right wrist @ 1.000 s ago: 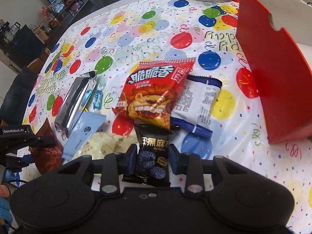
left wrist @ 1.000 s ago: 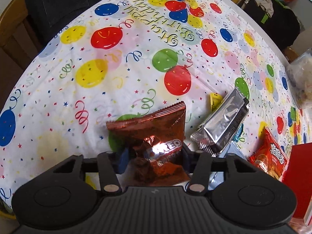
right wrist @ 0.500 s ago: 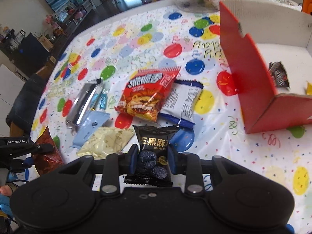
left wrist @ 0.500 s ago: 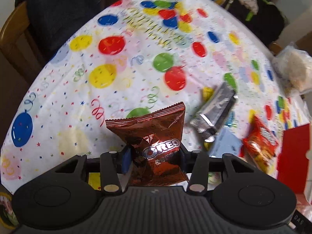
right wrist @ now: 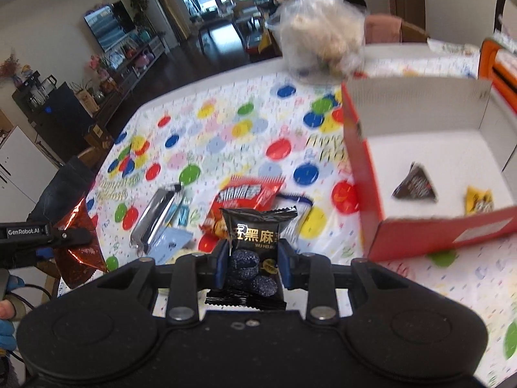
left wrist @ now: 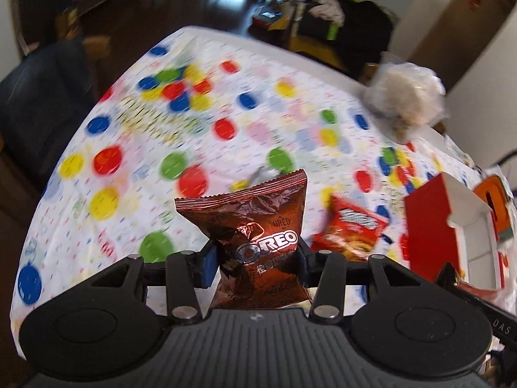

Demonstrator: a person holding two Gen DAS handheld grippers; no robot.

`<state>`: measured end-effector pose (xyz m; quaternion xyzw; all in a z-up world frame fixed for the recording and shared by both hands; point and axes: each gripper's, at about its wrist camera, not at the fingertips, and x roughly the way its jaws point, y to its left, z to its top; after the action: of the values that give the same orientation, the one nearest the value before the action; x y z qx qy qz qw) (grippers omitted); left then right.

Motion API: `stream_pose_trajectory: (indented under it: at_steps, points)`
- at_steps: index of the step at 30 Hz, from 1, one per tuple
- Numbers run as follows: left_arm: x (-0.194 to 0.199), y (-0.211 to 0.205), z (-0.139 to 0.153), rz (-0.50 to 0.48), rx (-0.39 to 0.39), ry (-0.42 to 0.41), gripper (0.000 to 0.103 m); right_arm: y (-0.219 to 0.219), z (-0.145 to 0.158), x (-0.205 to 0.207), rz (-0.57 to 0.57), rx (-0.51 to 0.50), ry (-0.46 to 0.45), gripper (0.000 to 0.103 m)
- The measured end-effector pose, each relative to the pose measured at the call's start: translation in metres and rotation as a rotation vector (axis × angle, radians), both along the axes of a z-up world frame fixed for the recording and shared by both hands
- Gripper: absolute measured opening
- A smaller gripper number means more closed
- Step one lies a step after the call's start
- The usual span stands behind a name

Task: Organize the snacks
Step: 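Carry both packets into the red box and open both tools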

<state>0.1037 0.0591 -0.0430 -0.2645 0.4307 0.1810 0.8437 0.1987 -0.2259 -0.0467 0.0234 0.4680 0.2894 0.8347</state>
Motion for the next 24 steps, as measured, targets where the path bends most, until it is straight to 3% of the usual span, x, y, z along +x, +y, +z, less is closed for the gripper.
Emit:
stream_pose_trajectory:
  at_steps: [14,24]
  points:
    - [0.081,-0.090,0.042,-0.258,0.085,-0.066,0.046,-0.051,0.022,0.036,-0.054,-0.015,-0.086,0.031]
    - [0.142,-0.168,0.055,-0.443,0.137,-0.066,0.046,-0.095,0.025,0.077,-0.103,-0.052,-0.123,0.031]
